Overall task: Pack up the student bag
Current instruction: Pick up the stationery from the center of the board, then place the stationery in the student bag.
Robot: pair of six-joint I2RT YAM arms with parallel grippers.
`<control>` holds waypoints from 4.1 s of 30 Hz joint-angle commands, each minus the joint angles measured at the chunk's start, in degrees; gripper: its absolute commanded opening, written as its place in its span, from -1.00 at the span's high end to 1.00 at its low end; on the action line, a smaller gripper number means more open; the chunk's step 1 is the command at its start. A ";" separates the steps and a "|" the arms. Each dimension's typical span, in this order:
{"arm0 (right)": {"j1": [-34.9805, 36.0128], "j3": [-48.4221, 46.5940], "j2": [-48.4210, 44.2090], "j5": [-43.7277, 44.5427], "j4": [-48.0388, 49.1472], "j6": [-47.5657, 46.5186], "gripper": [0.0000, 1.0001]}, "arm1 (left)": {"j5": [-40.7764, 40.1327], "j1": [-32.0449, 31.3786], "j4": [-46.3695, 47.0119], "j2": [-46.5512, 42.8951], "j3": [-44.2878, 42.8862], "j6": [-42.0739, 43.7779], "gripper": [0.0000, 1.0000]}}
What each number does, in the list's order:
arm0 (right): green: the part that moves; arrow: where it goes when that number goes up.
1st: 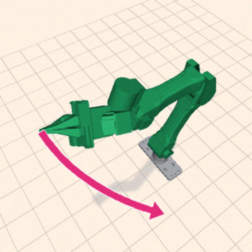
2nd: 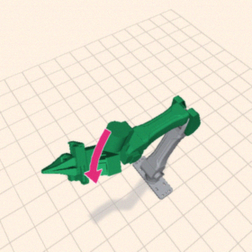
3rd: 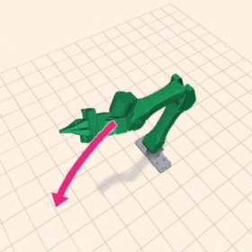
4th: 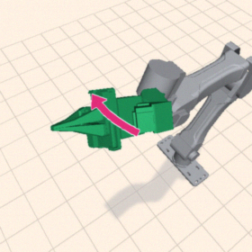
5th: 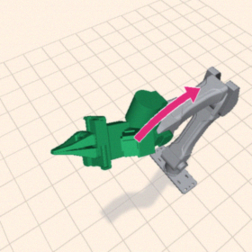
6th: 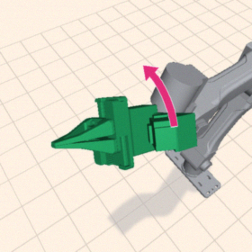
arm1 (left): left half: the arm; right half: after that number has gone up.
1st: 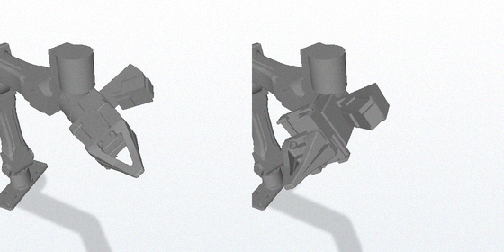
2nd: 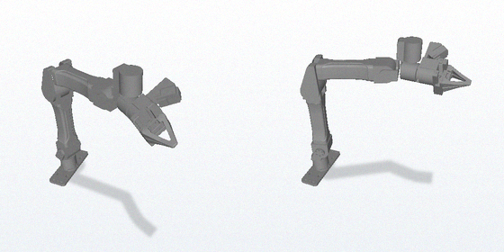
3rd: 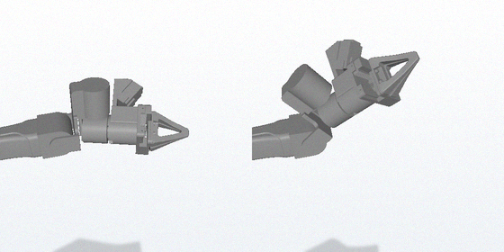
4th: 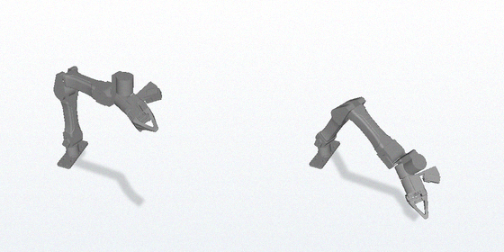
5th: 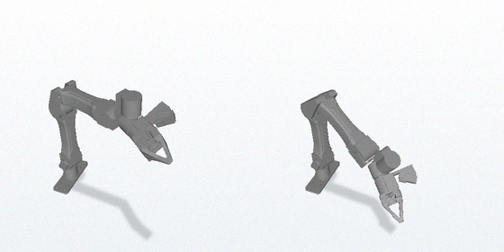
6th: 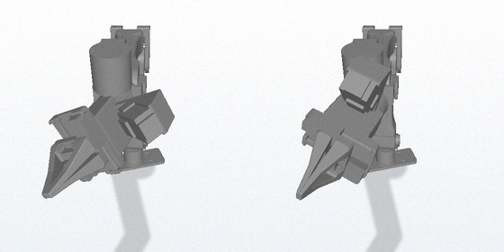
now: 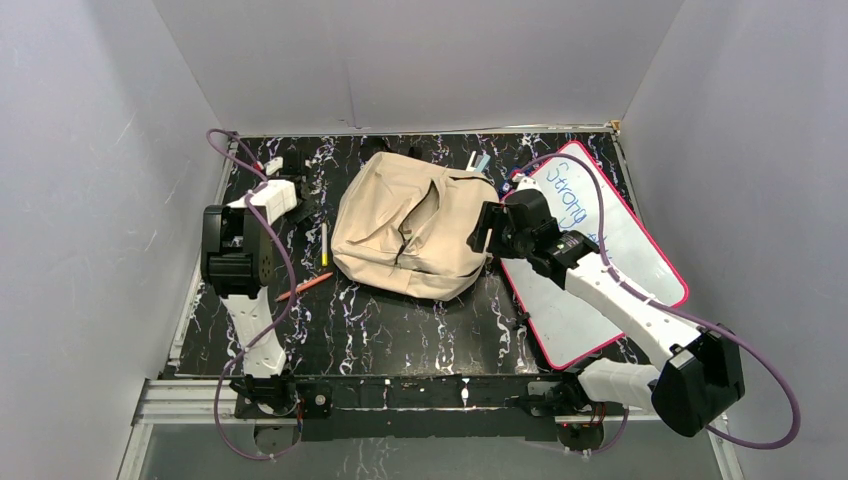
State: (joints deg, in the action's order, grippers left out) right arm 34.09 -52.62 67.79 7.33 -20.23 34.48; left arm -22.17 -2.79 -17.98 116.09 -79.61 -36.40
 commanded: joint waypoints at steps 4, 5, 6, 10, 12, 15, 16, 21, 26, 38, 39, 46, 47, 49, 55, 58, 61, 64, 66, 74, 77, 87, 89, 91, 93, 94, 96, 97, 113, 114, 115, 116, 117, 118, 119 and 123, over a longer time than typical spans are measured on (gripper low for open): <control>-0.09 -3.18 -0.18 3.10 -4.86 -2.00 -0.79 | 3.88 0.26 -1.54 -10.04 4.88 1.43 0.71; -0.15 -3.36 0.02 2.27 -4.86 -3.66 -0.85 | 4.30 0.24 -1.43 -12.39 5.78 1.80 0.74; -0.21 -3.09 0.02 1.21 -4.61 -4.47 -0.88 | 4.66 0.26 -1.19 -15.21 6.79 2.21 0.75; -0.20 -0.29 -1.37 -1.98 -1.47 -2.88 -0.87 | 8.85 0.24 0.73 -28.47 11.50 4.00 0.83; -0.25 -0.57 -2.11 -4.60 -0.53 -1.75 -0.86 | 16.49 0.22 3.63 -35.59 15.25 5.87 0.84; -0.39 -3.14 -3.37 -9.53 1.22 0.71 -0.85 | 32.37 -0.18 6.35 -44.81 18.77 6.65 0.86; -0.34 -3.77 -3.88 -11.50 2.48 1.66 -0.85 | 37.70 -1.25 6.05 -46.82 19.18 6.54 0.88; -0.35 -1.11 -8.35 -21.54 18.18 11.69 -0.83 | 38.45 -18.44 9.42 -57.27 24.07 1.44 0.91; -0.34 5.26 -10.50 -25.69 36.83 23.54 -0.81 | 33.45 -31.26 14.31 -60.08 29.62 -2.35 0.91; -0.32 3.66 -8.55 -26.43 26.92 27.03 -0.50 | 27.28 -42.91 23.72 -54.27 31.71 -3.43 0.93; -0.33 3.66 -8.17 -26.64 26.34 27.04 -0.47 | 27.11 -43.18 24.00 -53.62 31.41 -3.29 0.93; -0.25 4.39 -7.56 -26.03 24.28 27.16 -0.21 | 26.52 -43.94 25.82 -51.04 29.93 -2.79 0.94; -0.25 4.32 -7.47 -25.74 23.17 26.98 -0.16 | 26.49 -43.97 25.99 -50.74 29.83 -2.70 0.94; -0.27 4.11 -7.23 -25.25 21.68 26.60 -0.13 | 26.61 -43.97 26.44 -50.41 29.49 -2.42 0.95; -0.25 4.19 -5.38 -25.66 20.47 26.35 -0.10 | 28.13 -43.97 27.68 -48.63 28.82 -2.21 0.96; -0.20 4.11 -4.11 -26.25 20.94 26.25 -0.09 | 28.84 -43.98 28.39 -48.12 28.86 -2.35 0.97; -0.22 4.35 -3.34 -26.80 22.04 26.25 -0.05 | 29.39 -43.97 28.85 -47.85 29.15 -2.43 0.98; -0.23 4.77 -3.03 -26.53 22.42 26.42 -0.01 | 29.89 -44.14 29.08 -48.02 29.41 -2.37 0.99; -0.23 5.10 -2.93 -25.98 22.44 26.63 0.05 | 30.04 -44.30 29.05 -48.19 29.50 -2.29 0.99; -0.20 5.95 -2.55 -26.43 23.71 27.18 0.38 | 30.57 -44.59 29.06 -48.00 29.75 -2.05 0.96; -0.25 6.51 -2.74 -27.51 25.30 27.09 0.67 | 30.07 -44.60 28.21 -46.88 29.12 -1.92 0.80; -0.31 5.22 -8.75 -13.86 13.25 21.04 1.00 | 15.39 -44.52 6.94 -43.73 18.69 3.83 -0.18; -0.34 4.86 -9.80 -11.13 10.36 19.50 1.00 | 8.66 -44.14 2.40 -42.58 16.18 5.37 -0.29; -0.29 5.08 -10.91 -9.53 8.55 18.91 1.00 | 3.11 -43.69 -1.67 -40.11 13.47 7.69 -0.32; -0.30 5.79 -11.82 -9.49 8.14 19.09 1.00 | -1.10 -42.96 -4.38 -37.30 10.64 10.66 -0.33; -0.36 6.30 -12.18 -9.56 8.10 19.67 1.00 | -2.62 -42.66 -5.07 -35.69 9.69 12.17 -0.33; -0.37 7.54 -12.66 -10.27 8.68 20.76 1.00 | -3.88 -41.94 -5.05 -32.35 7.85 15.57 -0.33; -0.38 7.95 -12.71 -10.91 9.11 21.26 1.00 | -4.04 -41.81 -4.55 -30.75 7.02 17.69 -0.33; -0.35 8.83 -13.83 -13.19 7.95 22.39 1.00 | -12.77 -40.19 -0.07 -11.80 -2.56 37.86 -0.20; -0.40 8.85 -13.92 -13.14 7.93 22.39 1.00 | -12.75 -40.00 0.00 -11.65 -2.63 37.89 -0.17; -0.40 8.92 -13.96 -13.13 7.97 22.39 1.00 | -12.47 -39.90 0.35 -11.70 -2.58 37.94 -0.12; -0.34 8.86 -13.95 -13.06 7.93 22.39 1.00 | -12.28 -39.83 0.69 -11.68 -2.46 37.98 -0.06; -0.34 8.85 -13.87 -13.05 8.07 22.19 1.00 | -12.14 -39.64 0.96 -11.81 -2.37 38.17 0.00; -0.29 8.70 -13.79 -13.11 8.14 22.04 1.00 | -12.04 -39.56 1.39 -11.93 -2.33 38.40 0.06; -0.33 8.54 -13.58 -13.21 8.23 21.66 1.00 | -12.08 -39.40 1.72 -12.13 -2.25 38.69 0.11; -0.39 7.58 -12.49 -13.84 8.45 20.91 1.00 | -11.20 -38.17 2.98 -12.93 -2.34 39.51 0.32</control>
State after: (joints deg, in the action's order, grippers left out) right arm 33.80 -44.03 55.11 -6.00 -13.61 56.23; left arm -32.36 -42.48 -17.08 104.92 -79.99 1.39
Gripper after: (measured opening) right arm 0.191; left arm 0.396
